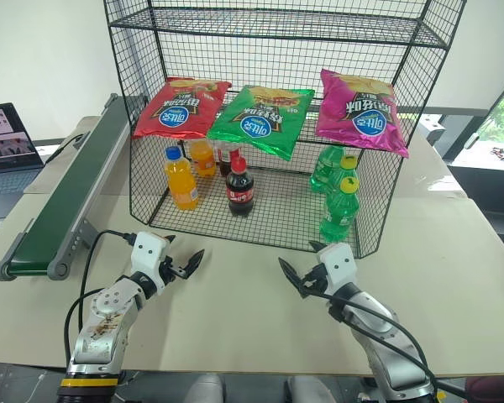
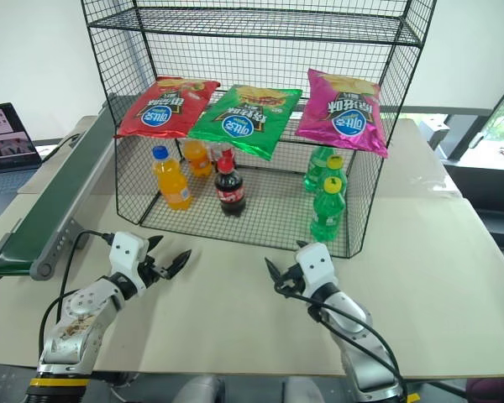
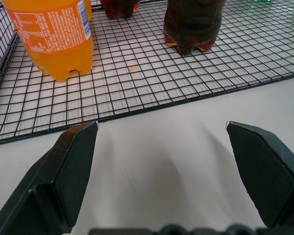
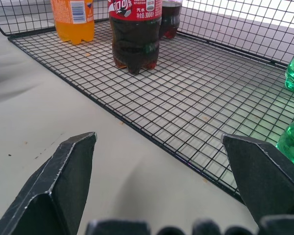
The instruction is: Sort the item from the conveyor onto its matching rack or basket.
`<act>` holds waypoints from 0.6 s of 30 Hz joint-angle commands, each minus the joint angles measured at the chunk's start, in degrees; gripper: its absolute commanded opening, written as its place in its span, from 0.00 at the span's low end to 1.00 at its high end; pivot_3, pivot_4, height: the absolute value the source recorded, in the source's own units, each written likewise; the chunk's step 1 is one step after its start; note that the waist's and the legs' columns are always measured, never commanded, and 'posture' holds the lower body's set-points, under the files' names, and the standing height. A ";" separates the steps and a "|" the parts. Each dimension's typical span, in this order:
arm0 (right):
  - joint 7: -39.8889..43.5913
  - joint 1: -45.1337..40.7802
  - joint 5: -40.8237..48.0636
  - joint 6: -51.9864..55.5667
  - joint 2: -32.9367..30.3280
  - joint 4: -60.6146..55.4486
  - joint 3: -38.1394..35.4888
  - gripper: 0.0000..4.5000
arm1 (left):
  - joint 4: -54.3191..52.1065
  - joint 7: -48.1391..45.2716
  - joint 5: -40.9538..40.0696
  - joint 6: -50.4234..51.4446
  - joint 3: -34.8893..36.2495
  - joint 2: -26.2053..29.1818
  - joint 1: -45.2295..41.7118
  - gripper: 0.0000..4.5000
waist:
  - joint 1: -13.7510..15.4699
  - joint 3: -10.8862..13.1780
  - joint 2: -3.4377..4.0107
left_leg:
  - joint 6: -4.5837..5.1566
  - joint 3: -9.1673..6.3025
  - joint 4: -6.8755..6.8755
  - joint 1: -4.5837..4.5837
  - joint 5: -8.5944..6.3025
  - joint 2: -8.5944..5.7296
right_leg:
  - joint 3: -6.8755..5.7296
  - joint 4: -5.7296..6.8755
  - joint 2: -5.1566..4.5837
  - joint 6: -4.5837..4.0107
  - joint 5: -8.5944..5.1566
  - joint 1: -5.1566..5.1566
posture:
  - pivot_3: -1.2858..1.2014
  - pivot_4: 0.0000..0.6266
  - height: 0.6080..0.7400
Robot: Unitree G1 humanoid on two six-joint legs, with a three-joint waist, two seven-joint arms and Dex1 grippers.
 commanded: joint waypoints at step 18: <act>0.29 -0.24 0.07 -2.70 0.09 -1.02 -0.60 1.00 | -2.07 2.48 0.85 -0.28 1.55 1.39 -0.35 0.99 | 0.01 0.00 0.00 | 0.00 0.00 0.00 0.00 0.00 0.00 | 0.00 0.00 0.00 -0.18 0.11 0.00 | 0.52 0.24 0.98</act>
